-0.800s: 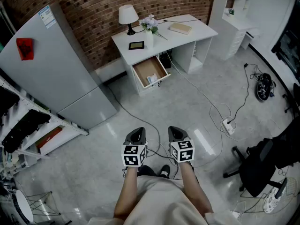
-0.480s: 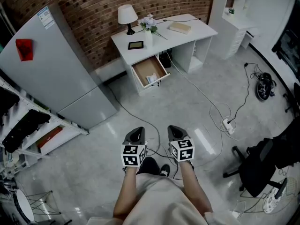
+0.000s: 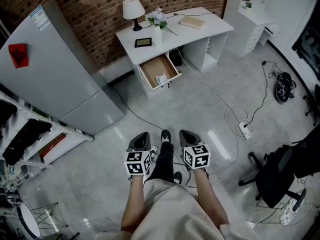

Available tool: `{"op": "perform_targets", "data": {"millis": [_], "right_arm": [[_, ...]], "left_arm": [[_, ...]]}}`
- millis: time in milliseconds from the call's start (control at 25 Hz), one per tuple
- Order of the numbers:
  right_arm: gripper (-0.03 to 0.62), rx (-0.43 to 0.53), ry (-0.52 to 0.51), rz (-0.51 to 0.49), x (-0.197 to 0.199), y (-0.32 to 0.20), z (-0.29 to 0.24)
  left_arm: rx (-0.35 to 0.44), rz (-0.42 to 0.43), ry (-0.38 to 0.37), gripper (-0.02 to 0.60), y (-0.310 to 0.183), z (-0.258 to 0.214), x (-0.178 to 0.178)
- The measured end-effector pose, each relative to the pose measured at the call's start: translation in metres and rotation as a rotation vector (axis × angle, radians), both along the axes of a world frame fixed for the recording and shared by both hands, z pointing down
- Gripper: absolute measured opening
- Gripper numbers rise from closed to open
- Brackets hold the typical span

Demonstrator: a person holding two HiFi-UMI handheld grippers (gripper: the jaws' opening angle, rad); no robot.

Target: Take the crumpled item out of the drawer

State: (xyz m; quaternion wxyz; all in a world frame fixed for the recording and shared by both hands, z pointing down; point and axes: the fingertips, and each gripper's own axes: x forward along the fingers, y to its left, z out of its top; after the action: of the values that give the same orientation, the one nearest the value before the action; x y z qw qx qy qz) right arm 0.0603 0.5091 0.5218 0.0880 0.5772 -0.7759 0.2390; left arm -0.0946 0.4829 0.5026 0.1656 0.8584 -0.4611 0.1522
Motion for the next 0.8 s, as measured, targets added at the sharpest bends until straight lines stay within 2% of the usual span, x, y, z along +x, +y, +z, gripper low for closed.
{"op": "perform_targets", "data": {"millis": [240,480,800], "right_arm": [[0.025,-0.021,0.001,-0.006,0.027,-0.05,0.01],[0.025,-0.06,-0.019,0.04,0.049,-0.141,0.024],[0.025,-0.161,-0.004,-0.001,0.046,-0.262,0.046]], "left_arm": [[-0.014,0.005,0.022,0.017,-0.068,0.01,0.023],[-0.025,0.015,0.056,0.017,-0.172,0.011,0.047],[-0.121,0.003,0.102,0.017,-0.302,0.031,0.051]]}}
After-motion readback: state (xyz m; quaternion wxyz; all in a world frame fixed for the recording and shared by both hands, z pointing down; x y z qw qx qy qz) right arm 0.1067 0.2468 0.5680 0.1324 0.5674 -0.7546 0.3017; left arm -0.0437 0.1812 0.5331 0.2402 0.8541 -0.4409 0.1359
